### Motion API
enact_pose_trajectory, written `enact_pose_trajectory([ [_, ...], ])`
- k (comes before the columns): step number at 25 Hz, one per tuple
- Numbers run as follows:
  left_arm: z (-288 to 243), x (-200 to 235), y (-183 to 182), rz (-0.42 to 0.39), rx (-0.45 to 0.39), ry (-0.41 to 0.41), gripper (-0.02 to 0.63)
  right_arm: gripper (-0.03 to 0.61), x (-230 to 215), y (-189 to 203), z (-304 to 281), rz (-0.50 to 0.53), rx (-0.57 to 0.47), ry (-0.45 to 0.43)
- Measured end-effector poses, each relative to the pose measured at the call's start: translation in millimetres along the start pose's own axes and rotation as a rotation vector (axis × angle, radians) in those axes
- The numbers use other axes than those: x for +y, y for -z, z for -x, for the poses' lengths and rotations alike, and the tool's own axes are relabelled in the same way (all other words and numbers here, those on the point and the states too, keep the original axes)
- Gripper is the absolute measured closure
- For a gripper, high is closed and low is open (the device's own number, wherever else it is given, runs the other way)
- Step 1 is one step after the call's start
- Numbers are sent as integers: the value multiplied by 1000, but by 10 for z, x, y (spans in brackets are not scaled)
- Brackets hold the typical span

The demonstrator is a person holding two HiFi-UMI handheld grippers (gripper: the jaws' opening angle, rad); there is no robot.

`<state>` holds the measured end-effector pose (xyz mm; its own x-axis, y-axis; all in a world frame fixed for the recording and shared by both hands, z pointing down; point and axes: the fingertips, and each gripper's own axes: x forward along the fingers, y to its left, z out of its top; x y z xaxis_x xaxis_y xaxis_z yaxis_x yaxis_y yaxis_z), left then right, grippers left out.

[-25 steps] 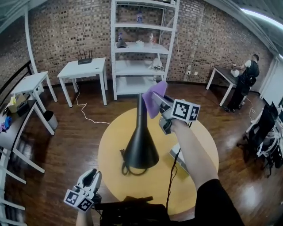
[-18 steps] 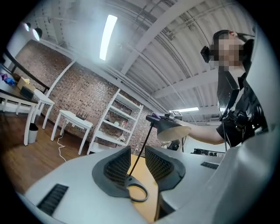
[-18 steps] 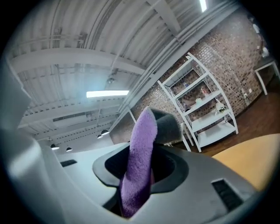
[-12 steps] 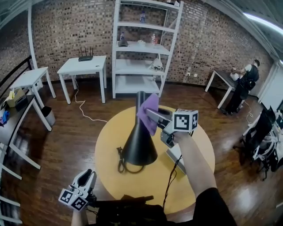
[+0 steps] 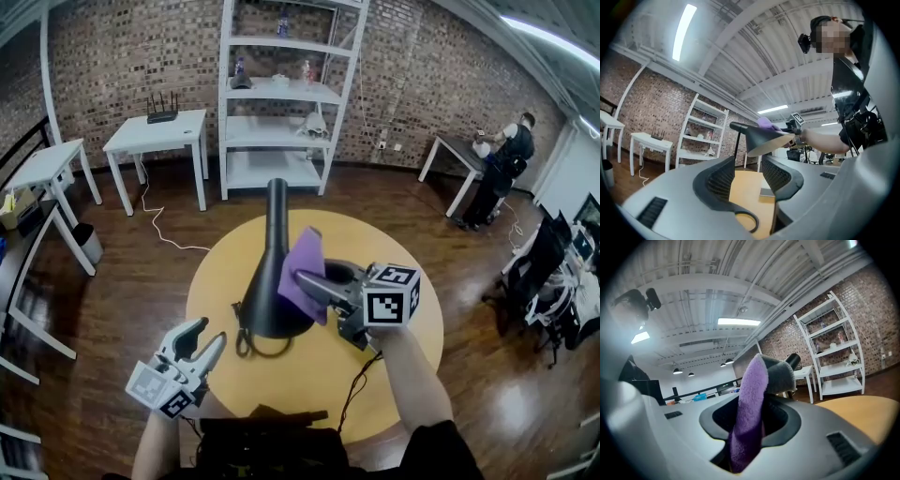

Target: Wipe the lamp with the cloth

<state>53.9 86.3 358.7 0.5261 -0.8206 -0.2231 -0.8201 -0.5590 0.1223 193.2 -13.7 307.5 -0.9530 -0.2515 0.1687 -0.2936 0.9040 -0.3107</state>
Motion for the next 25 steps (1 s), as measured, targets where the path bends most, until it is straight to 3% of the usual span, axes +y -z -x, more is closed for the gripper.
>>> enact_pose_trajectory([
  [3, -188, -30, -319, 43, -101, 48, 431, 453, 73, 100, 120, -29, -25, -20],
  [6, -437, -53, -557, 215, -167, 130, 430, 453, 86, 181, 198, -72, -55, -37],
  [8, -625, -116, -501, 314, -122, 183, 388, 453, 72, 212, 220, -102, -75, -45],
  [11, -773, -177, -296, 361, -38, 194, 387, 453, 64, 233, 240, -117, -87, -51],
  [16, -757, -130, -237, 489, -43, 209, 396, 453, 48, 226, 195, -81, -50, -82],
  [19, -763, -132, -224, 518, -39, 213, 396, 454, -219, 42, 116, -63, -67, -30],
  [22, -760, -164, -201, 519, -29, 210, 396, 454, -590, -433, -35, -75, -181, 32],
  [24, -765, -169, -188, 525, -30, 209, 396, 454, -917, -784, -133, -158, -293, 52],
  [25, -772, -173, -182, 526, -31, 210, 396, 454, -1126, -887, -173, -265, -345, 66],
])
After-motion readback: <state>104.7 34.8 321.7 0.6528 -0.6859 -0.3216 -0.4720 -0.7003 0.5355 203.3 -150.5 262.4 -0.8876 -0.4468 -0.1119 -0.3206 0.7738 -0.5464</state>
